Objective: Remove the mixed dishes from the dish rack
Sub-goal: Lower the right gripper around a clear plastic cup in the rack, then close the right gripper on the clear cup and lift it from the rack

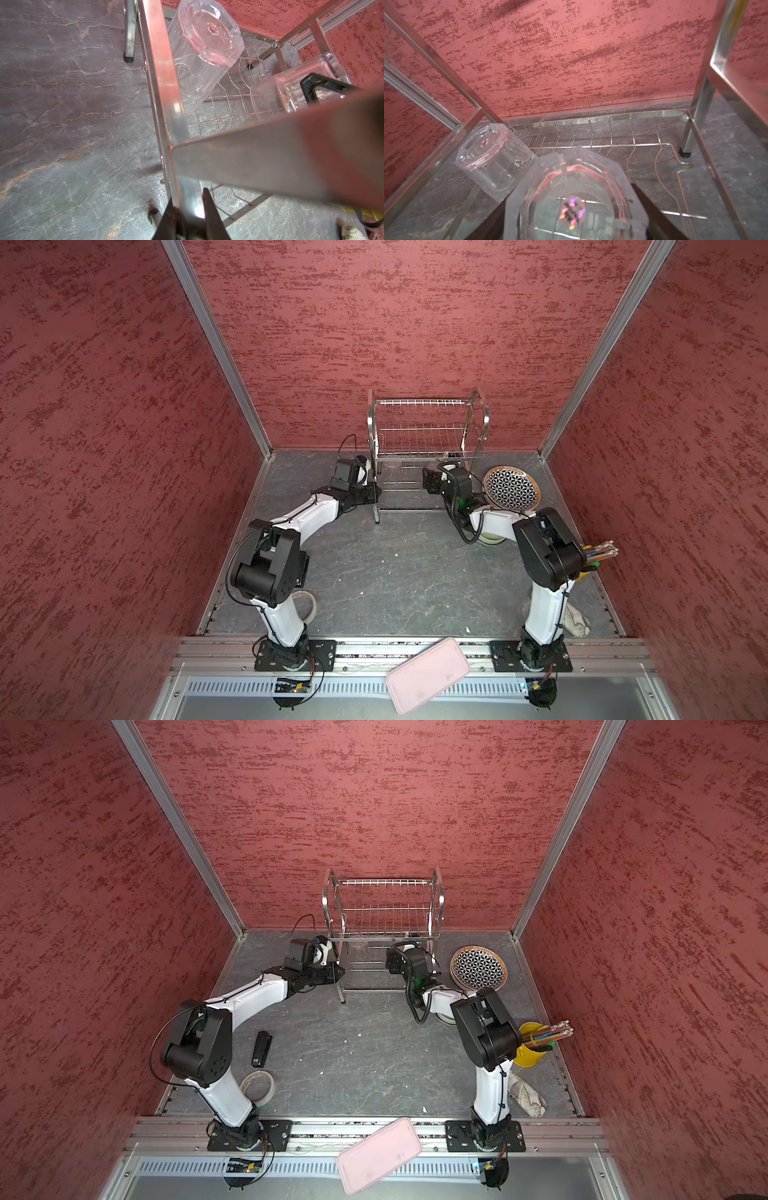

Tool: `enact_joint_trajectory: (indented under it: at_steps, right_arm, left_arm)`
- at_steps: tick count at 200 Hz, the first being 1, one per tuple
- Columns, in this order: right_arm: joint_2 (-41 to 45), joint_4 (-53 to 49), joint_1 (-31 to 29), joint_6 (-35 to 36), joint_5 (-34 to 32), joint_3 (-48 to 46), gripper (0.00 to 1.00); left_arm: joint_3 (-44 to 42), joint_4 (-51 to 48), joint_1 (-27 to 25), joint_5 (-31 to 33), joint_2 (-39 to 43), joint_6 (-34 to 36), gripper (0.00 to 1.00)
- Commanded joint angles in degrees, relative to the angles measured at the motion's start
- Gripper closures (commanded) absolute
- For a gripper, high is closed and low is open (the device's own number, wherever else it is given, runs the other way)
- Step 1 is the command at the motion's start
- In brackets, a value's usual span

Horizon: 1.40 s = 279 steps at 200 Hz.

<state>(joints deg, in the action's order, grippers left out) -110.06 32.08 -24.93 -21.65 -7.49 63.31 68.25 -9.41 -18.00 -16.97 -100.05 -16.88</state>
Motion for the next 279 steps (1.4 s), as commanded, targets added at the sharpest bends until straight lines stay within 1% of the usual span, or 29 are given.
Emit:
enact_joint_trajectory:
  at_steps: [1, 59, 123, 159, 196, 209, 226, 249, 279]
  right_arm:
    - [4.66, 3.70, -0.12, -5.00, 3.07, -1.54, 0.59]
    - [7.97, 5.54, -0.11, -12.52, 8.82, -5.64, 0.60]
    - [9.78, 5.81, -0.12, -17.24, 12.59, -6.96, 0.61]
    - [11.65, 5.54, -0.10, -21.48, 16.61, -7.90, 0.62]
    - [13.24, 7.50, -0.12, -25.91, 21.00, -10.03, 0.63]
    - [13.54, 8.44, -0.07, -27.06, 21.99, -11.10, 0.63]
    - [13.95, 9.84, -0.09, -28.54, 22.98, -12.37, 0.63]
    - [14.35, 11.67, -0.12, -30.69, 25.05, -13.53, 0.64]
    - [15.67, 12.76, -0.11, -32.12, 26.79, -14.81, 0.64]
  left_arm:
    - [0.83, 0.71, 0.69, -0.26, 1.77, -1.31, 0.82]
    - [1.10, 0.70, 0.63, -0.30, 1.61, -1.39, 0.83]
    - [1.10, 0.71, 0.60, -0.17, 1.62, -1.42, 0.81]
    - [1.38, 0.63, 0.60, -0.17, 1.35, -1.53, 0.80]
    - [0.89, 0.79, 0.42, 0.30, 2.13, -1.66, 0.80]
    - [0.75, 0.78, 0.33, 0.51, 2.70, -1.82, 0.73]
    - [0.38, 0.80, 0.11, 0.80, 3.43, -1.99, 0.69]
    - [-0.35, 0.86, -0.44, 1.69, 4.91, -2.43, 0.59]
    - [-2.86, 1.93, -1.33, 3.03, 9.37, -2.76, 0.47]
